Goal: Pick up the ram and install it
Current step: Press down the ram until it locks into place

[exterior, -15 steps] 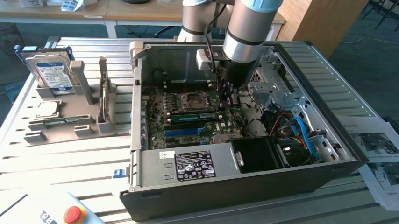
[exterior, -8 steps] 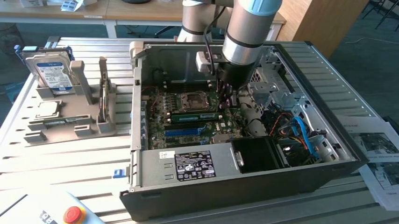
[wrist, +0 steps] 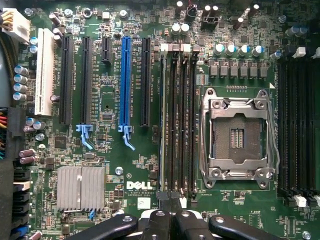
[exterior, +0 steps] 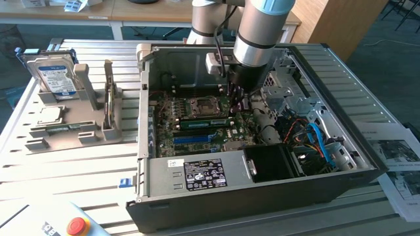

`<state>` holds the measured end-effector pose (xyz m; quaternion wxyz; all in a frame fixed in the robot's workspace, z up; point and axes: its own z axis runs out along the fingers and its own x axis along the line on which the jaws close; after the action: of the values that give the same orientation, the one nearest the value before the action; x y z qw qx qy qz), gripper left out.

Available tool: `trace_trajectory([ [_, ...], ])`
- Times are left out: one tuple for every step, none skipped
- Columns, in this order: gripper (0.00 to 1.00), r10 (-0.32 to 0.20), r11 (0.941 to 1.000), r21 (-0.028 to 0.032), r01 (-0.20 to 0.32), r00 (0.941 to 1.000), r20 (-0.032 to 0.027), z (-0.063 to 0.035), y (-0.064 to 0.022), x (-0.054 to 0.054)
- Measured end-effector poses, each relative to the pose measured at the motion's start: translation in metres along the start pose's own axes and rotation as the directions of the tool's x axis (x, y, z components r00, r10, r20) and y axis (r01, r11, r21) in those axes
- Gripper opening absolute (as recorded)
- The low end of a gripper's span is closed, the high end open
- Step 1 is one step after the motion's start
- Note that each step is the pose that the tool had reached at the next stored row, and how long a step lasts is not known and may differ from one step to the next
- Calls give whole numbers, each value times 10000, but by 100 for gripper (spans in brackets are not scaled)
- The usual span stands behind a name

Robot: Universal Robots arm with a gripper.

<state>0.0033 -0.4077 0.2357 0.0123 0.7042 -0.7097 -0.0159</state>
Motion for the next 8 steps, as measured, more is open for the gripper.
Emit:
trace_trajectory([
  [10, 1, 10000, 0, -1, 10000, 1, 0, 0, 0],
  [10, 0, 10000, 0, 0, 10000, 1, 0, 0, 0],
  [10, 0, 10000, 0, 0, 10000, 1, 0, 0, 0],
  [10, 0, 10000, 0, 0, 10000, 1, 0, 0, 0],
  [10, 0, 10000, 0, 0, 10000, 1, 0, 0, 0],
  [10, 1, 10000, 0, -1, 10000, 1, 1, 0, 3],
  [10, 1, 10000, 0, -1, 10000, 2, 1, 0, 10],
  [10, 1, 10000, 0, -1, 10000, 1, 0, 0, 17],
])
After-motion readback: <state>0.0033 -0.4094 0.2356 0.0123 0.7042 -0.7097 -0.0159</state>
